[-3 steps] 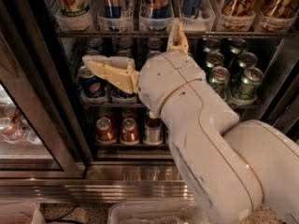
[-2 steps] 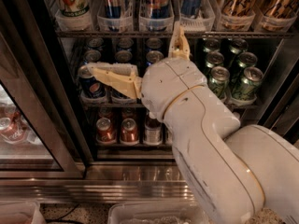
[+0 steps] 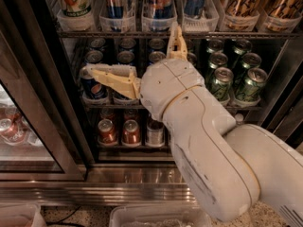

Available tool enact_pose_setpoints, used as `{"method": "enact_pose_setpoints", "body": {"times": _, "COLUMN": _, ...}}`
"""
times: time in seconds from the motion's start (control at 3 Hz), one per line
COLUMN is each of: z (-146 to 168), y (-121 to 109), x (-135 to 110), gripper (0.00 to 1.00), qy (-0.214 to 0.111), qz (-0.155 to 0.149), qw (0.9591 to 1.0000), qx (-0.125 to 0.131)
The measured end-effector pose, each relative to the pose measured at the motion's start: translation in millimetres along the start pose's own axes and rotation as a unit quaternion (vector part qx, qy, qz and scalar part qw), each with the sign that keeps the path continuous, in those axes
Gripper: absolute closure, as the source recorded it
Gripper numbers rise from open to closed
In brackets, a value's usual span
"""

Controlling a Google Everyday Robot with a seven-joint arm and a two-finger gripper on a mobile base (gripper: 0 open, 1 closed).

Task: Pick redbull can from top shelf of fridge

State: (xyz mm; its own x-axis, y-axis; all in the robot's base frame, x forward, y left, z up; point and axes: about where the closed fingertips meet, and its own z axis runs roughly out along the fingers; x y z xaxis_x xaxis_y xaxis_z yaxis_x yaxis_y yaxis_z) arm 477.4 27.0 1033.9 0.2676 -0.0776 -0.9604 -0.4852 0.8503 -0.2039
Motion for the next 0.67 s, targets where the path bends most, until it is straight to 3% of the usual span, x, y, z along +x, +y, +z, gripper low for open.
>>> {"method": "enact_pose_setpoints", "body": {"times": 0.33, "z": 11.9, "y": 3.5, "x": -7.4, "gripper": 0.0, "qy": -0.01, "qz": 0.001, "qw": 0.9999, "qx": -0.007}}
{"method": "enact_pose_setpoints", "body": {"times": 0.67, "z": 24.1, "y": 9.8, "x": -9.5, "gripper": 0.0, "qy": -0.014, "qz": -0.016, "qw": 0.9996, "qx": -0.018}}
